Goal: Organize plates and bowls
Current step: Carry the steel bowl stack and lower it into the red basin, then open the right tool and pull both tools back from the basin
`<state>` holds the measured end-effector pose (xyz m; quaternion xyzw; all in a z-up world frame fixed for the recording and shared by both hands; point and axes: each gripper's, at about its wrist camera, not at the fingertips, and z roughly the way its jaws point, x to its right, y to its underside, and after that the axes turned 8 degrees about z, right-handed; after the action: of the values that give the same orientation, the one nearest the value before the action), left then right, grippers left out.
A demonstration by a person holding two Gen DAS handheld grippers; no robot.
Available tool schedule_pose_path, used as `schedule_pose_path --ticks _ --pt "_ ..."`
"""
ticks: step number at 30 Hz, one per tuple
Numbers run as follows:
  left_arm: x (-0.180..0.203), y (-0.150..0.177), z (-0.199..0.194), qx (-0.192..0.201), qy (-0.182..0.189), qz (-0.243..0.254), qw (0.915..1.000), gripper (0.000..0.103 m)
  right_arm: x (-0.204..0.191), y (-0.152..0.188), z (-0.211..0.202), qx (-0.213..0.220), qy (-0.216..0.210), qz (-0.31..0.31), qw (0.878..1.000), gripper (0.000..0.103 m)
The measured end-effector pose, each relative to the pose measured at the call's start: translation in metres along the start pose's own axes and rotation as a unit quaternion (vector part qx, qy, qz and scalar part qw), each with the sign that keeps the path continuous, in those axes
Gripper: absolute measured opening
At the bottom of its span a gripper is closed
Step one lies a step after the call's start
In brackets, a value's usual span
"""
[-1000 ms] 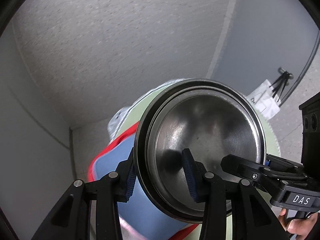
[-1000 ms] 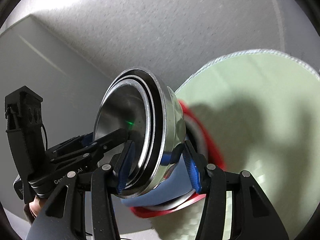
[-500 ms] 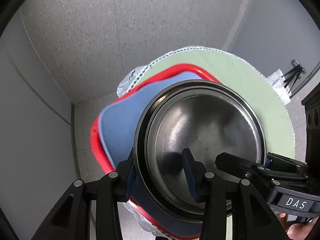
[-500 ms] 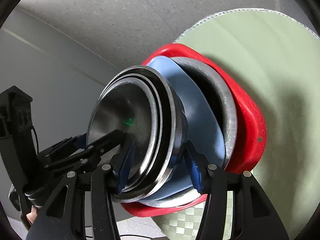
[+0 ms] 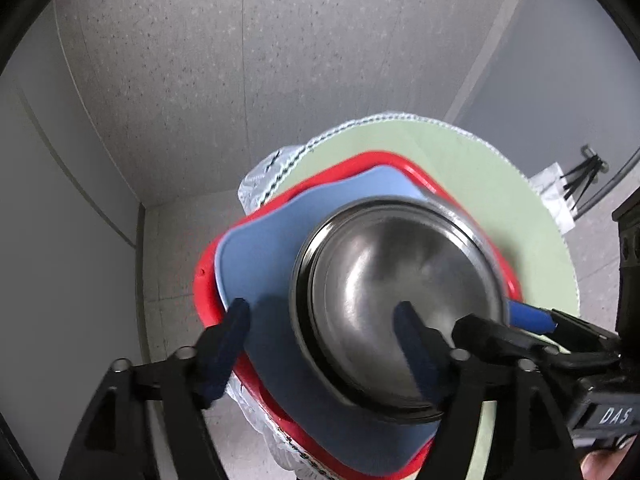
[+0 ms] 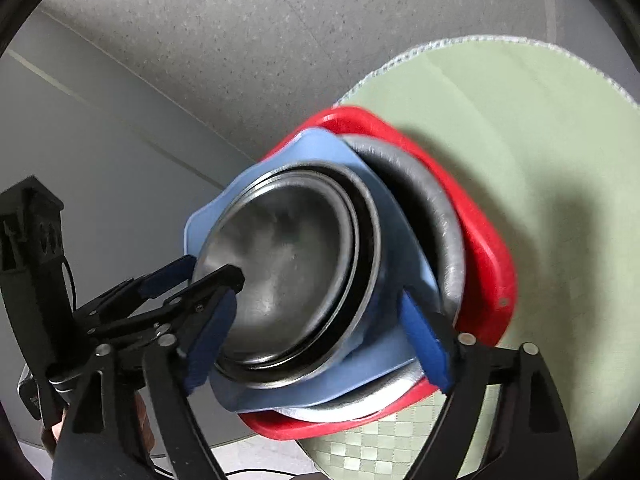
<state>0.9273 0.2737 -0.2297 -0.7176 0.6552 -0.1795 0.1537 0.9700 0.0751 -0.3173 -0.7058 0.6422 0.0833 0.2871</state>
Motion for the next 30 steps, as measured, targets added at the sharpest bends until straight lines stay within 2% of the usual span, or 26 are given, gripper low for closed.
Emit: schedule_pose_path --ticks 2,3,6,8,10,13,19,24,28,30 --pt "0.002 0.003 -0.011 0.012 -0.002 0.0 0.9999 0.074 -0.003 0.0 -0.007 0.007 0.002 -0.007 1.0 0.091" --pt "0.003 0.005 -0.016 0.018 -0.003 -0.001 0.9998 0.081 -0.004 0.002 -0.012 0.01 0.007 -0.01 1.0 0.091" --pt "0.013 0.017 -0.041 0.056 -0.025 0.0 0.9981 0.095 -0.001 0.014 -0.029 0.032 0.01 -0.008 0.999 0.092" --pt "0.023 0.026 -0.056 0.085 -0.025 -0.001 0.9961 0.102 0.002 0.02 -0.038 0.05 0.011 -0.006 0.999 0.092" --pt "0.033 0.036 -0.07 0.114 -0.007 -0.004 0.9935 0.102 0.009 0.03 -0.054 0.072 0.013 -0.003 0.997 0.092" --pt "0.053 0.052 -0.08 0.131 0.026 0.002 0.9911 0.102 0.027 0.048 -0.082 0.105 0.011 0.003 0.994 0.094" --pt "0.102 0.087 -0.094 0.153 0.03 0.028 0.9873 0.102 0.052 0.088 -0.131 0.182 0.034 0.022 0.982 0.095" --pt "0.138 0.13 -0.094 0.164 0.004 0.046 0.9855 0.102 0.074 0.135 -0.177 0.246 0.064 0.041 0.966 0.1" --pt "0.173 0.181 -0.111 0.191 -0.023 0.054 0.9799 0.102 0.094 0.181 -0.212 0.28 0.088 0.051 0.955 0.1" --pt "0.19 0.206 -0.124 0.215 -0.044 0.05 0.9745 0.102 0.102 0.21 -0.229 0.295 0.103 0.051 0.948 0.1"
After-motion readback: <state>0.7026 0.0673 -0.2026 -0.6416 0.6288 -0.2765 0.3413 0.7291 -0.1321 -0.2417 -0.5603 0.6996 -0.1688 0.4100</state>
